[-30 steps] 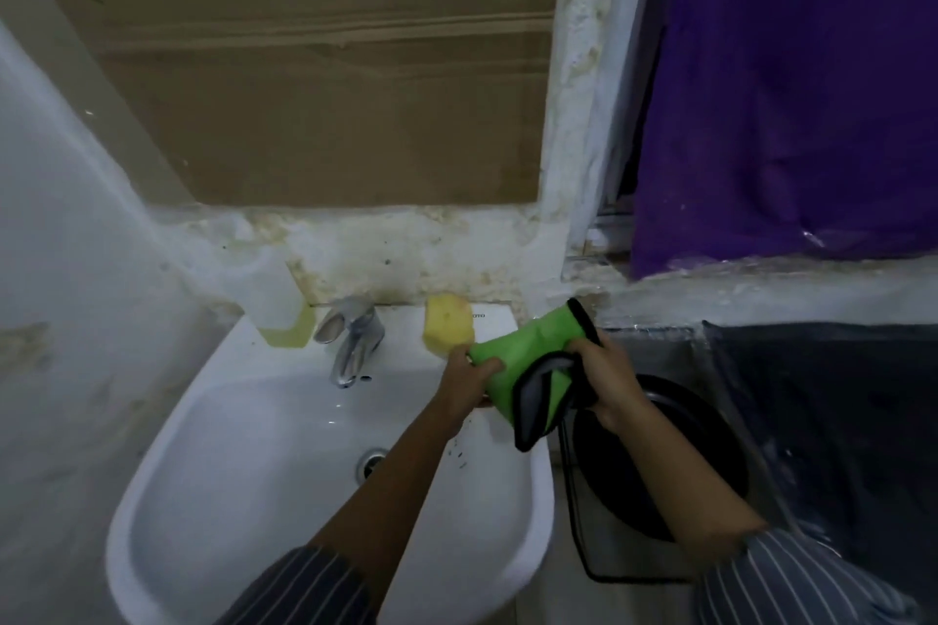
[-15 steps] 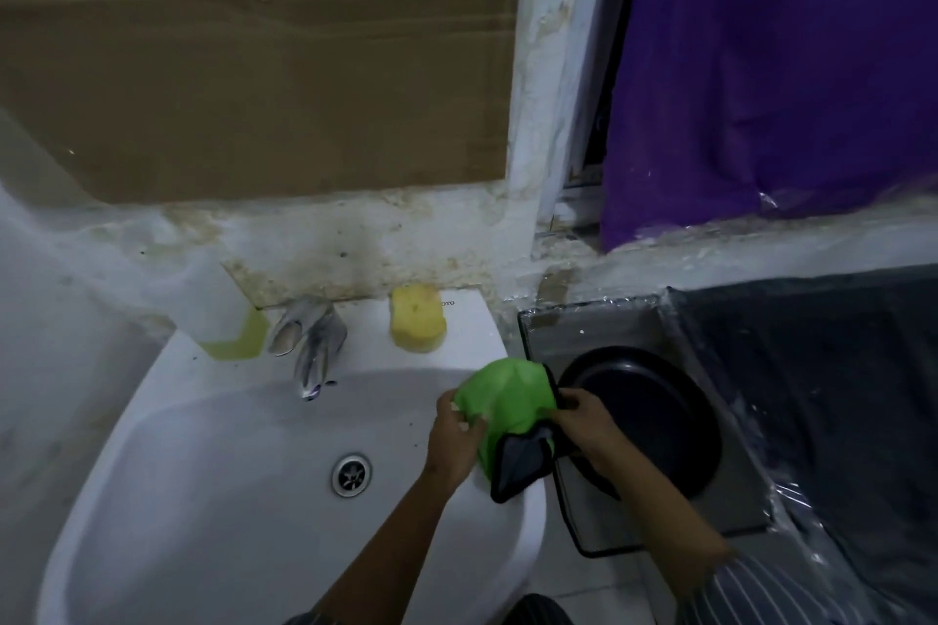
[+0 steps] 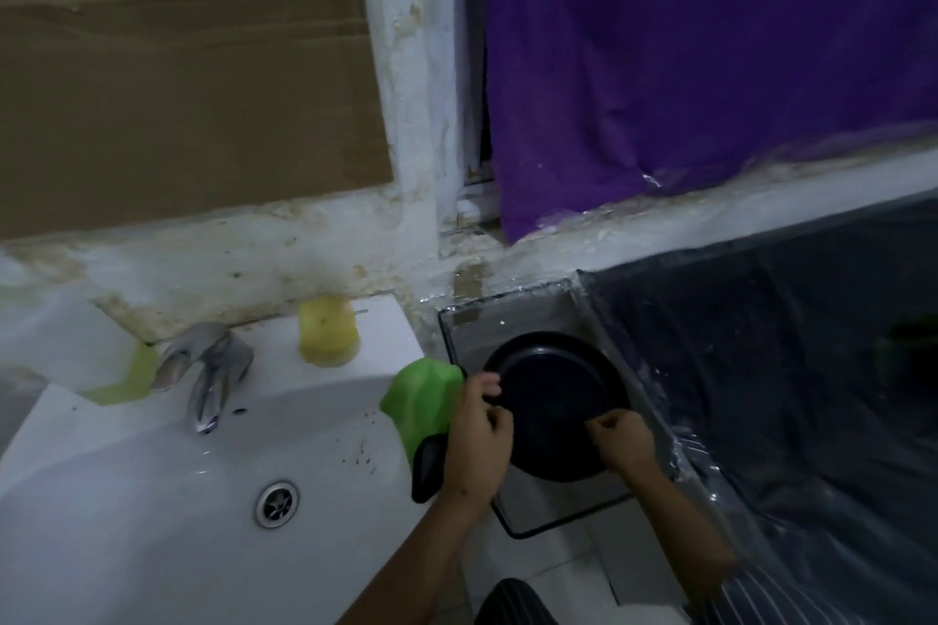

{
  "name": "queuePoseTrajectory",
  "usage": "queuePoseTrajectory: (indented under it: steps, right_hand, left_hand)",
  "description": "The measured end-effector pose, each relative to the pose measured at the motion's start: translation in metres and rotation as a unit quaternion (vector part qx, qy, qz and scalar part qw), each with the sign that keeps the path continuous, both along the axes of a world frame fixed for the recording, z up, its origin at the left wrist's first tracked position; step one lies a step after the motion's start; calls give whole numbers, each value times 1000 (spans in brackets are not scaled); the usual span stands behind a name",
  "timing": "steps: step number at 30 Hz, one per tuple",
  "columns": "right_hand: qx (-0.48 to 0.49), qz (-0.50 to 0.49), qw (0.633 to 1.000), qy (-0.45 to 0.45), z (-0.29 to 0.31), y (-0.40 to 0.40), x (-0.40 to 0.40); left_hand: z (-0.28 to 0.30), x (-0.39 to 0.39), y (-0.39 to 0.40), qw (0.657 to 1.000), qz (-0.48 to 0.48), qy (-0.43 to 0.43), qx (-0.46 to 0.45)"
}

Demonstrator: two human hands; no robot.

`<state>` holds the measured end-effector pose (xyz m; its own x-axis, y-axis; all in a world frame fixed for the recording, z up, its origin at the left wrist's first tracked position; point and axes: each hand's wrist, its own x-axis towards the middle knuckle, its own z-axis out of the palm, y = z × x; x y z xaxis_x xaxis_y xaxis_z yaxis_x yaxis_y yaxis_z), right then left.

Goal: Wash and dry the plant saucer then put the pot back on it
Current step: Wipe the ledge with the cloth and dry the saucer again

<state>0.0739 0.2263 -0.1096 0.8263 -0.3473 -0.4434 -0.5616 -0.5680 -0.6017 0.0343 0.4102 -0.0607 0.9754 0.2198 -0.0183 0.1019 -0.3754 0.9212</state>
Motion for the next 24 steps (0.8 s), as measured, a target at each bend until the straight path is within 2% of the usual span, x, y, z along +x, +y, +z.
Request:
queuePoseTrajectory:
  steps: [5,7,9,12,15,19,24]
  right_hand:
    - [-30,24,997,60,-7,-30,-3]
    - [-25,21,998,59,-7,-34,-2]
    - [-21,14,998,51,-6,-38,0]
    - [15,36,997,68,-5,-44,2]
    - [89,44,993,63,-3,-52,4]
    - [161,70,984,30,5,-70,10]
    - [187,83,979,10,16,-104,8]
  left_hand:
    - [-33,-10,-48,990,-60,125,41]
    - [-43,-12,-57,980,-24,198,18]
    - [-53,-15,-65,963,13,267,-44]
    - [-60,-18,-71,938,79,326,-87]
    - [-61,-19,-86,925,149,321,-136]
    - [-63,-20,-110,916,208,306,-153]
    - [-54,-24,-142,912,254,239,-216]
